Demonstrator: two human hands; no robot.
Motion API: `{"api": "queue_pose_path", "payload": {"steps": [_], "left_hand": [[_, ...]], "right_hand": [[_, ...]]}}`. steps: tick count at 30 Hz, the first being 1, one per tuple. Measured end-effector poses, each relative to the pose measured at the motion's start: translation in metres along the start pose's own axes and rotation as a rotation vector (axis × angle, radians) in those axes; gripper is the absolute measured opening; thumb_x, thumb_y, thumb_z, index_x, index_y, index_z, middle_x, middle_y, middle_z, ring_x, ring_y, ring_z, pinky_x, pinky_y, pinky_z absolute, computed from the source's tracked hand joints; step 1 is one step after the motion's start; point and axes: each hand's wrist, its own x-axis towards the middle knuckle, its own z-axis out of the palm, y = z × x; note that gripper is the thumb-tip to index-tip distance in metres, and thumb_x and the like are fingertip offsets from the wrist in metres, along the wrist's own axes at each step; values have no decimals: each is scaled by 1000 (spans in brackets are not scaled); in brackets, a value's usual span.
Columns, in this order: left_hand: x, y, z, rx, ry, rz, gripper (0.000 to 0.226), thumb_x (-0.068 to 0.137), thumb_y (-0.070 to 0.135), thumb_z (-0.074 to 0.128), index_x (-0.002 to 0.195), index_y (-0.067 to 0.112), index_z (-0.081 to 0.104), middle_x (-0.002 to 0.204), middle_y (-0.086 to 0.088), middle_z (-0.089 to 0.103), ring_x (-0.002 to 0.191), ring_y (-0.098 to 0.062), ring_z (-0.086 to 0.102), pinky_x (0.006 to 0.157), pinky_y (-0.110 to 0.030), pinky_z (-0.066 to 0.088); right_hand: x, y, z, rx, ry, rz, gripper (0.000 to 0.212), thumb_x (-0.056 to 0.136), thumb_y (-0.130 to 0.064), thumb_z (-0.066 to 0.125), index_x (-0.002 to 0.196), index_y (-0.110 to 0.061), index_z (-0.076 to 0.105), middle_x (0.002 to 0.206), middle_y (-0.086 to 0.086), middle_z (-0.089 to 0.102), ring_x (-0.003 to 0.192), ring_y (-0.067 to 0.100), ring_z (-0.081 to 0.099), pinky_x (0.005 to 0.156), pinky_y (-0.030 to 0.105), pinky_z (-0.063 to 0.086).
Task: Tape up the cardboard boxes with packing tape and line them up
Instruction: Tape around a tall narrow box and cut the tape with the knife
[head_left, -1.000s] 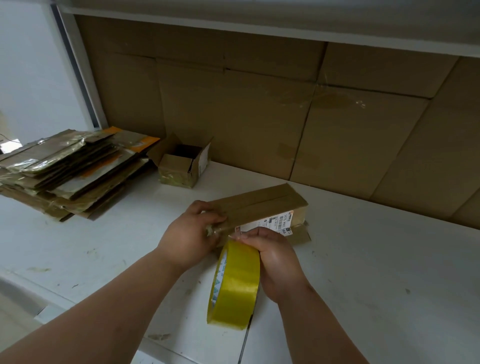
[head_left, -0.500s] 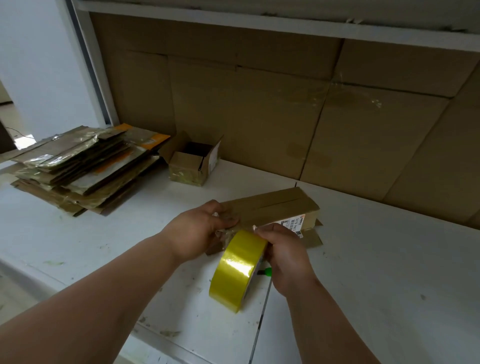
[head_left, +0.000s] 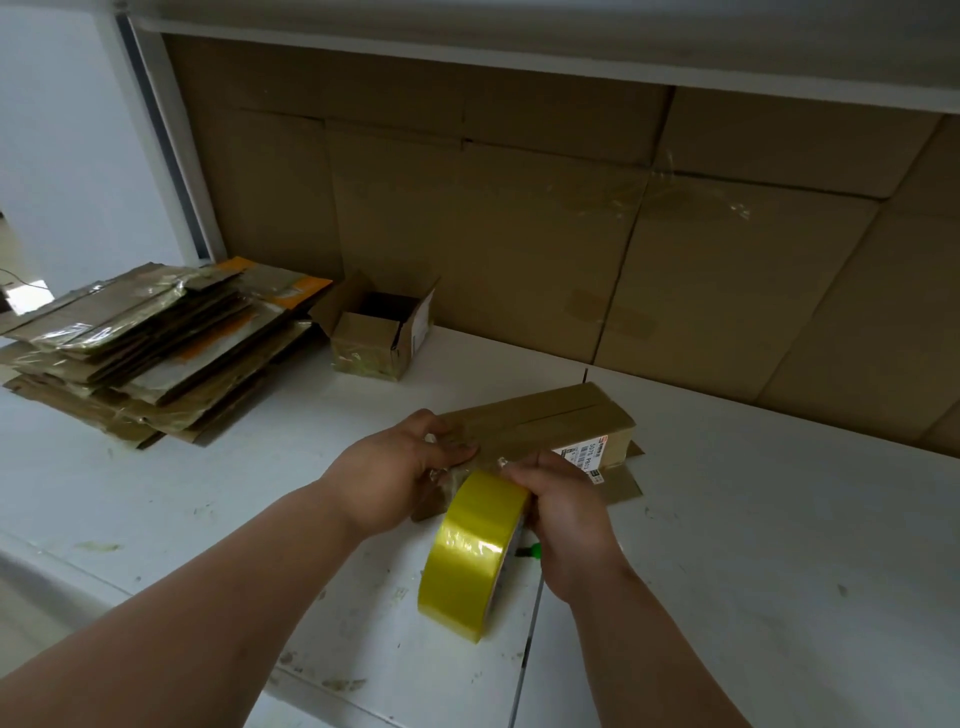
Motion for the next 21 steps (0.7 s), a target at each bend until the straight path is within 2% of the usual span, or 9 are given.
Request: {"api": "queue_pose_path", "payload": {"steps": [3, 7, 10, 12, 15, 16, 18, 20, 21], "left_hand": [[-2, 4, 2, -27, 16, -23, 53, 95, 15, 61, 139, 43, 51, 149, 0, 39, 120, -21, 56, 94, -28, 49], [-2, 6, -2, 3, -45, -78, 58, 96, 11, 57, 142, 45, 46, 154, 3, 32, 128, -16, 50, 97, -25, 46], [-2, 9, -5, -33, -69, -129, 61, 97, 4, 53, 145, 40, 43, 155, 6, 29, 136, -14, 41, 101, -14, 35], [-4, 14, -13, -297, -57, -240, 64, 99, 8, 52, 150, 40, 31, 150, 14, 32, 137, -12, 40, 101, -12, 30], [-13, 28, -31, -808, -66, -428, 72, 97, 27, 58, 152, 48, 17, 146, 24, 36, 131, -9, 44, 105, -23, 33], [-15, 33, -37, -873, -31, -475, 66, 95, 42, 58, 151, 49, 23, 146, 22, 40, 132, -10, 43, 110, -30, 31], [-20, 44, -46, -900, 85, -524, 60, 88, 72, 42, 140, 43, 48, 132, 17, 52, 120, -11, 51, 107, -33, 32], [-22, 50, -50, -860, 220, -529, 61, 88, 71, 29, 120, 36, 67, 113, 17, 60, 99, -7, 59, 96, -29, 38], [-22, 53, -52, -829, 279, -539, 53, 95, 63, 31, 112, 33, 72, 107, 15, 63, 94, -7, 60, 88, -25, 41]], "right_hand": [[-5, -5, 10, -36, -45, 2, 18, 69, -27, 69, 53, -26, 60, 78, 7, 57, 79, 23, 52, 76, 38, 38], [-1, -4, 8, -75, -38, -2, 37, 87, -16, 63, 52, -28, 61, 80, 8, 57, 79, 23, 52, 78, 38, 37], [-8, -6, 2, -46, -39, -10, 20, 78, -25, 66, 59, -25, 59, 75, 6, 55, 79, 23, 50, 76, 38, 36], [-13, -7, -2, -1, -84, -22, 18, 73, -26, 67, 59, -23, 57, 72, 6, 54, 73, 24, 50, 72, 36, 37], [-22, -7, -3, 105, -181, -31, 14, 76, -15, 70, 69, -14, 57, 94, 16, 72, 79, 29, 60, 79, 44, 43], [-26, -7, -3, 142, -208, -32, 14, 80, -11, 68, 72, -10, 56, 100, 17, 74, 81, 30, 63, 82, 47, 42], [-31, -8, -3, 212, -240, -43, 11, 77, -8, 64, 73, -7, 55, 102, 20, 74, 80, 30, 67, 86, 50, 44], [-35, -11, -3, 252, -253, -56, 13, 70, -10, 64, 74, -4, 54, 102, 22, 73, 79, 30, 69, 88, 49, 46], [-37, -12, -3, 251, -256, -66, 14, 69, -11, 65, 74, -4, 53, 102, 21, 73, 79, 29, 69, 86, 47, 47]]}}
